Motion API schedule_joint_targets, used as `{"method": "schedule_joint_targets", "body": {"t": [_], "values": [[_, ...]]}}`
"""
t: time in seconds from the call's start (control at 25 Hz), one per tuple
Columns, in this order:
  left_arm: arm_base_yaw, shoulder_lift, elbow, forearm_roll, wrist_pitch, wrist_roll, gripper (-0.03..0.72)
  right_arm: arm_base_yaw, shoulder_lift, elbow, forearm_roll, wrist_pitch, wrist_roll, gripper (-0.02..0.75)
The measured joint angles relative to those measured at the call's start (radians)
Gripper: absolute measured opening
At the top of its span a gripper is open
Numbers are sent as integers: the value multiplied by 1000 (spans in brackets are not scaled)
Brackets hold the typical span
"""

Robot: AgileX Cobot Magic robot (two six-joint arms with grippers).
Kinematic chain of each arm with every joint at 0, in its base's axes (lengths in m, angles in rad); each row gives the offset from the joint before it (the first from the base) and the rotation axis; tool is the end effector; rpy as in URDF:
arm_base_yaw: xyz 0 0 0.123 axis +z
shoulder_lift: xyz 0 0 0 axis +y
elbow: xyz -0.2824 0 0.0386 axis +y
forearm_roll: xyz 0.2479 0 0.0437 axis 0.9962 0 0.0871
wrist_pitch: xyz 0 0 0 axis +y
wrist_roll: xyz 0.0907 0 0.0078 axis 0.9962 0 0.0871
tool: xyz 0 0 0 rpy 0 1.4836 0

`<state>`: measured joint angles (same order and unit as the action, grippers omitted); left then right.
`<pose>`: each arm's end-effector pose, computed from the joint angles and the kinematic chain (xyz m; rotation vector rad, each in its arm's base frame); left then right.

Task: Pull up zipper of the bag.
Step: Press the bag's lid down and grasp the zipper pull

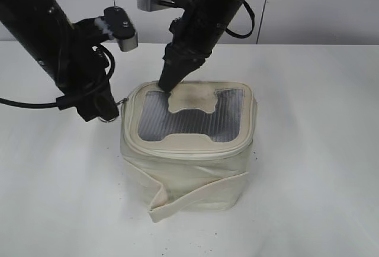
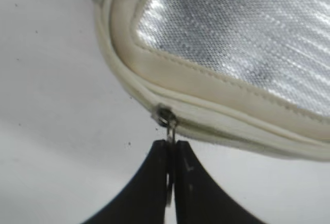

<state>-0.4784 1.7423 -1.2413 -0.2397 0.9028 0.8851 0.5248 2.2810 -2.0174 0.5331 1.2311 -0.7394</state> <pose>0.3013 -0.1754 0.2277 1.6512 2.3162 -0.2161 0.3943 0.2787 0.2114 -1.5141 2.4028 0.7213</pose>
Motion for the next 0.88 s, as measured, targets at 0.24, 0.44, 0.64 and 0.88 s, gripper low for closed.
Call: {"method": "schedule_joint_targets", "body": {"t": [0.24,0.44,0.64,0.88], "values": [[-3,-29,0,-16,107,-112,3,1,-3,0,-9,0,32,37],[-3,-34,0,-78,221,-191,3,1,-4,0,-13,0,38,37],[-20,-62,58,-133,239,-248,3,1,-5,0,-15,0,41,37],[-149,-90,99,-159,209,-398,3,0,-5,0,-18,0,44,37]]}}
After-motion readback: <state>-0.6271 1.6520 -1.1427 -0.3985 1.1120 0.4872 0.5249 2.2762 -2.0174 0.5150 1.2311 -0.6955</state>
